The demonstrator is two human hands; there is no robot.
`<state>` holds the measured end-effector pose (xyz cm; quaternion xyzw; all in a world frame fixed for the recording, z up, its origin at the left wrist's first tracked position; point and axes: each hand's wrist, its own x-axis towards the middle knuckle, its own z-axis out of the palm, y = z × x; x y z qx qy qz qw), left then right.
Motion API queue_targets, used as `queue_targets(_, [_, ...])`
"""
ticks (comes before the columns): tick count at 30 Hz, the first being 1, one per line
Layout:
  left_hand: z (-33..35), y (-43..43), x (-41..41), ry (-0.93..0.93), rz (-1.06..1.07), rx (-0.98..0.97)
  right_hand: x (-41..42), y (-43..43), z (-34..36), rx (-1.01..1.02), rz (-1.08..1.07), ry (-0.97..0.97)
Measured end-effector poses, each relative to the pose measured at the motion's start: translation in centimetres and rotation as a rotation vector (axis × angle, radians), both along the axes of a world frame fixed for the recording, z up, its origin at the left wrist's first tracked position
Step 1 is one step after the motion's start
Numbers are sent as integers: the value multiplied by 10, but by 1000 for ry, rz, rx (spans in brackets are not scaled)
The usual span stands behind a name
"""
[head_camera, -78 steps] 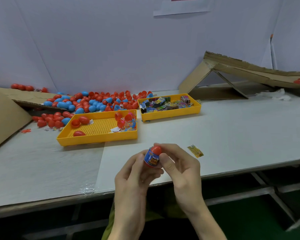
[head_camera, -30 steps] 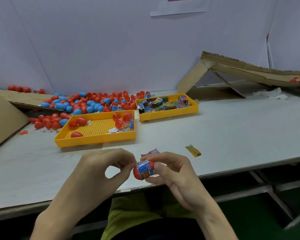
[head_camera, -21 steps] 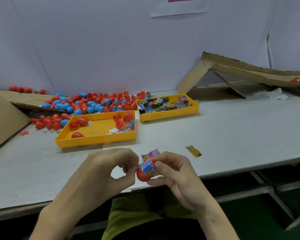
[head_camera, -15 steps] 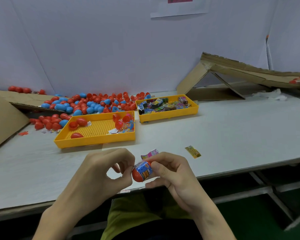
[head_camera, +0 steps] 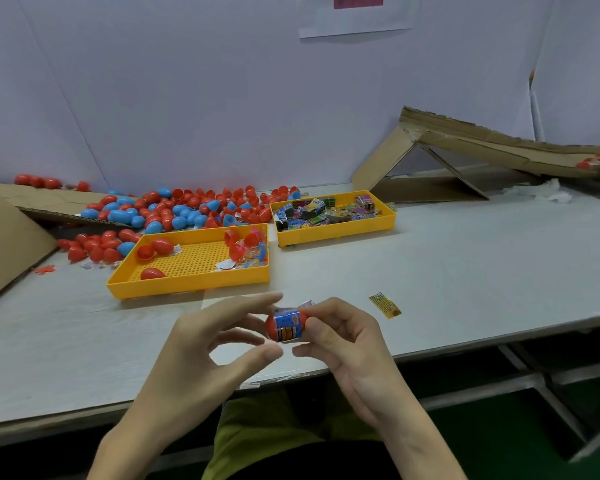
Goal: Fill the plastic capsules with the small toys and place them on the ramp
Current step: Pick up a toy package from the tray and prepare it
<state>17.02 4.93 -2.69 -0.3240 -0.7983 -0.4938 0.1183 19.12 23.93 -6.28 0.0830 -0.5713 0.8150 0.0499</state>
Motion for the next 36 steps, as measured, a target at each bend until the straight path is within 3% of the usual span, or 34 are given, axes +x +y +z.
queue_targets(5, [-2,6,-2,-64,20,146,1,-1,2,12,8,6])
queue_targets(13, [-4,3,-5,-101,51,202,1,-2,1,-1,-21,-2])
queue_targets(21, [-5,4,-5,-195,2,131,0,-2,0,-12,-69,13])
queue_targets(36, [-7,7,-5,-102,-44,49,0,1,-9,38,-79,68])
